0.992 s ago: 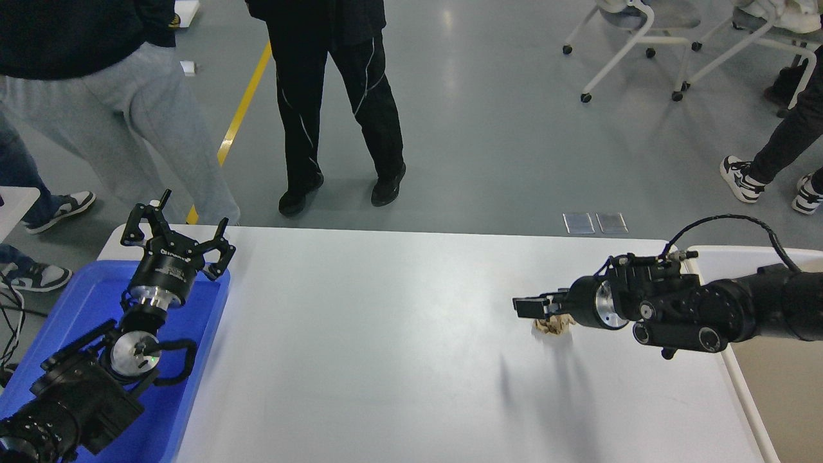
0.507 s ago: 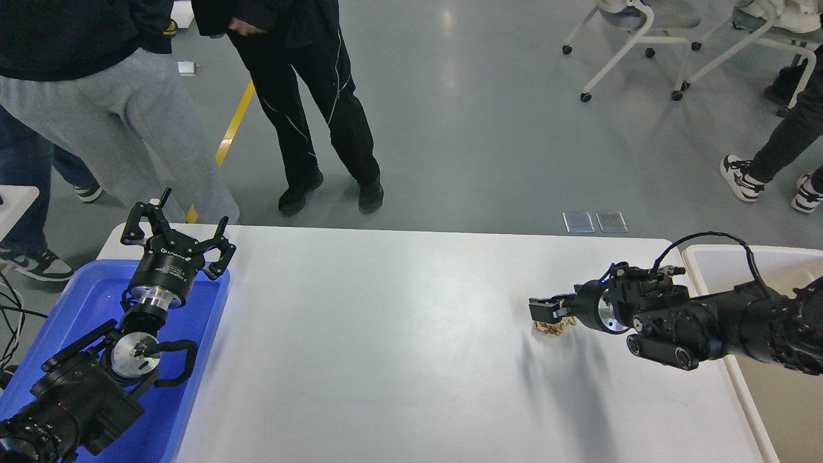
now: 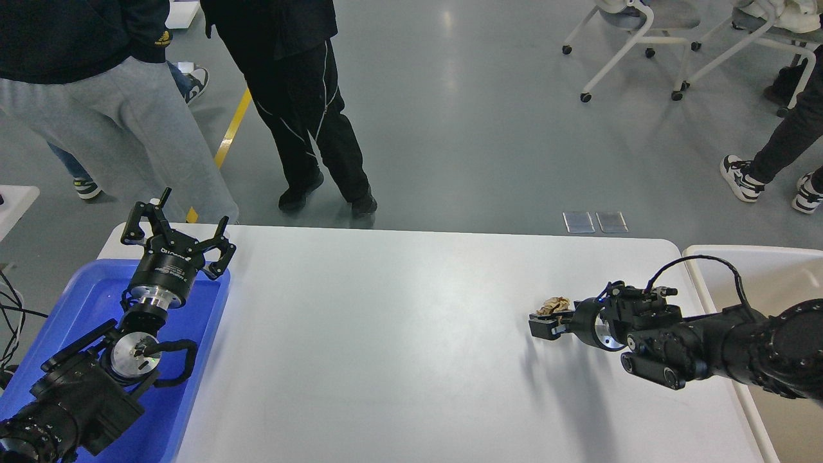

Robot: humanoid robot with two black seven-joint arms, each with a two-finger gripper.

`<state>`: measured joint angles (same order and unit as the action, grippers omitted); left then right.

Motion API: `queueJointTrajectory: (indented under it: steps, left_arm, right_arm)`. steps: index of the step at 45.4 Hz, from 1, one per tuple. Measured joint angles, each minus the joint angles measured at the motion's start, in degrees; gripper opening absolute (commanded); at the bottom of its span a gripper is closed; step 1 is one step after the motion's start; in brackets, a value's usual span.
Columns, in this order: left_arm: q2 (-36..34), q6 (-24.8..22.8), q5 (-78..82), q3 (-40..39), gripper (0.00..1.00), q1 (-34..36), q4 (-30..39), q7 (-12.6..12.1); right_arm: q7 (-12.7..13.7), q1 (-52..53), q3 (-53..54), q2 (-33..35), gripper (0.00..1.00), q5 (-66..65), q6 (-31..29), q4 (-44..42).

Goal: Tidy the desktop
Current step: 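Close the right gripper on the crumpled paper ball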

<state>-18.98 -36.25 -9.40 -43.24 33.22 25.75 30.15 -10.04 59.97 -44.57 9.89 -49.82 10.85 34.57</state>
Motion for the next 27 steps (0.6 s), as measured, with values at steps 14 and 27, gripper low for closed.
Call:
queueJointTrajectory:
  steps: [14,27]
  left_arm:
    - [0.0,0.0,0.0,0.0,1.0,0.0,0.0,0.0]
    - [0.0,-0.1,0.0,0.0,1.0,0.0,0.0,0.0]
  right_arm:
    - [-0.3,-1.8,1.3,-0.8,0.86,0.3,0.4,-2.7]
    - [-0.4,-2.3,1.6,-1.2,0.17,0.3,0.2,-3.9]
